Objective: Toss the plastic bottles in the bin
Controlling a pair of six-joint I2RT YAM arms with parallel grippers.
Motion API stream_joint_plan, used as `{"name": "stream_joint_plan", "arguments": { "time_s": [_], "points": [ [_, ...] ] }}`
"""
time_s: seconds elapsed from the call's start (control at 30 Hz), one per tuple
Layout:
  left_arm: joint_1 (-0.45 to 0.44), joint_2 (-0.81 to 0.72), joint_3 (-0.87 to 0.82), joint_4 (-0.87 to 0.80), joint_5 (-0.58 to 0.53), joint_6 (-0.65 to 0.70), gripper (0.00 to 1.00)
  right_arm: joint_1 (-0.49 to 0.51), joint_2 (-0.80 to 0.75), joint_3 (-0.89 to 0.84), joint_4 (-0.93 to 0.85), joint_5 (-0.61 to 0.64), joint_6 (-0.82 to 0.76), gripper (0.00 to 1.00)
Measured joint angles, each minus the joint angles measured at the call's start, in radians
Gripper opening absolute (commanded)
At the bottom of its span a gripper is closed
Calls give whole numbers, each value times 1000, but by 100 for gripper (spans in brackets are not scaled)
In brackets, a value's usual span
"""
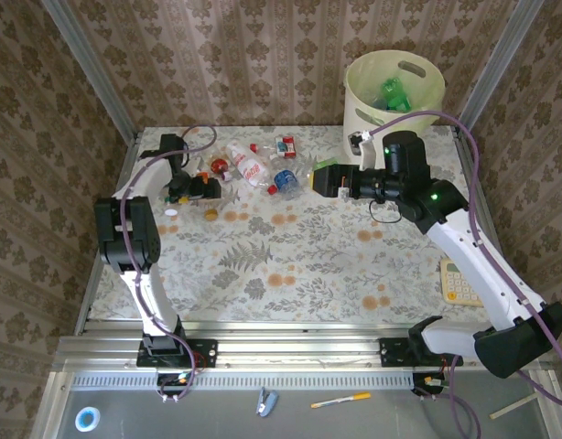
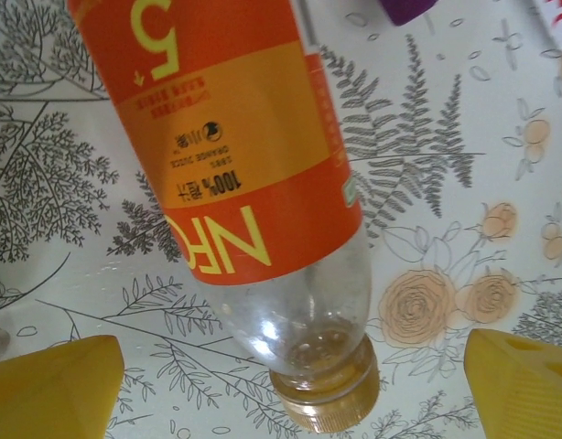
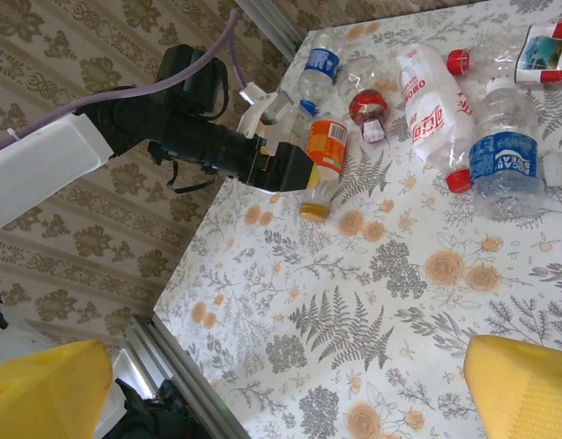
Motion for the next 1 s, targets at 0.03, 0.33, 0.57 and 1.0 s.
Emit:
{"name": "stream_joint_plan", "arguments": {
  "time_s": [0.03, 0.33, 0.57, 1.0],
  "points": [
    [0, 5, 0, 0, -5, -8, 94, 2, 0, 0, 0, 3, 0, 100],
    [-38, 57, 0, 1, -38, -77, 85, 10, 0, 0, 0, 14, 1, 100],
    [-53, 67, 0, 2, -63, -109, 54, 14, -1, -16, 4, 31, 3, 100],
    [-51, 11, -79, 47, -30, -88, 27, 14, -3, -46, 4, 68, 3, 100]
  ]
}}
